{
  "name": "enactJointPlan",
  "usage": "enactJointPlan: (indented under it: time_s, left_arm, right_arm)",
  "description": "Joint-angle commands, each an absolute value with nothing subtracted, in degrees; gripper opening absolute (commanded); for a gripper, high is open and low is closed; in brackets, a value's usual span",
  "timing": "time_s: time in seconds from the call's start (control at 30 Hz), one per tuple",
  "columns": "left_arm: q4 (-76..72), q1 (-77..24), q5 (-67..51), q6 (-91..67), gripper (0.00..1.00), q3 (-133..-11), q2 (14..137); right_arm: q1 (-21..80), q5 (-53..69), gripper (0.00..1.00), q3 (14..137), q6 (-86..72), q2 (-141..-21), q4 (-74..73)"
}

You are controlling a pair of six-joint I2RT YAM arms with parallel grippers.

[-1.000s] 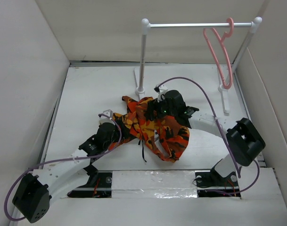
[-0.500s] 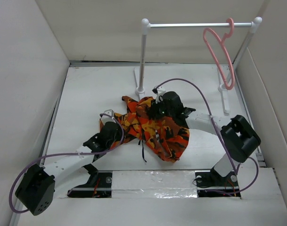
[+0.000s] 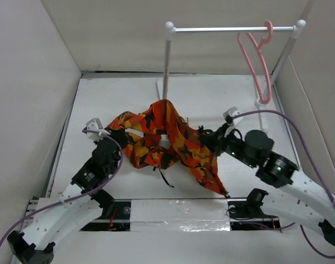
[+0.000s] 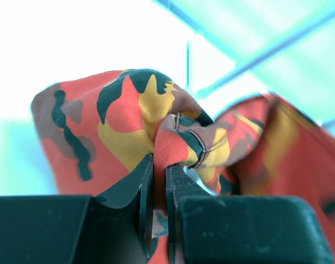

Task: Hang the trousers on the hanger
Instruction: Flatten out the trousers at the center of the board.

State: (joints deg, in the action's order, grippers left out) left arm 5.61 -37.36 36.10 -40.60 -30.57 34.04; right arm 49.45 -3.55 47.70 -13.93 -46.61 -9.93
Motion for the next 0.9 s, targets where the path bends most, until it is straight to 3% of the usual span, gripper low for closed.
enactJointPlan:
  time_s: [0.0,0.17,0.3,0.53,0.6,0.77,0.87]
  left_arm:
    - [7.29,-37.0,43.68,-41.13,0.0,-34.27,30.94]
    - [11.51,-37.0,47.89,-42.54,0.0,-39.19,26.38]
    - [4.76,-37.0,46.16,-37.1,0.01,-39.81,26.71]
    - [-4.21,-37.0,38.85,-31.47,0.14,-48.85,54.02]
    - [-9.57,-35.16,34.03,-29.46,0.29,-51.48,63.25]
    - [-7.48,-34.63,32.43,-29.53,0.54,-61.6,80.3]
    - [-5.88,-37.26,33.39,-28.48,0.62,-62.32,77.37]
  right_arm:
    - [52.73,-9.58,0.0,52.63,-15.47,-38.6,-24.14]
    - [54.67,-9.14,0.0,64.32,-17.92,-32.97,-39.26]
    - [54.67,-20.42,0.0,65.92,-22.48,-29.36,-44.72]
    - [50.2,-48.15,0.0,56.0,-30.41,-37.15,-46.68]
    - [43.47,-45.28,0.0,55.55,-28.4,-39.8,-41.42]
    - [25.87,-38.96,0.0,48.61,-26.01,-48.4,-23.42]
    - [13.48,-34.2,0.0,45.71,-26.02,-52.37,-14.72]
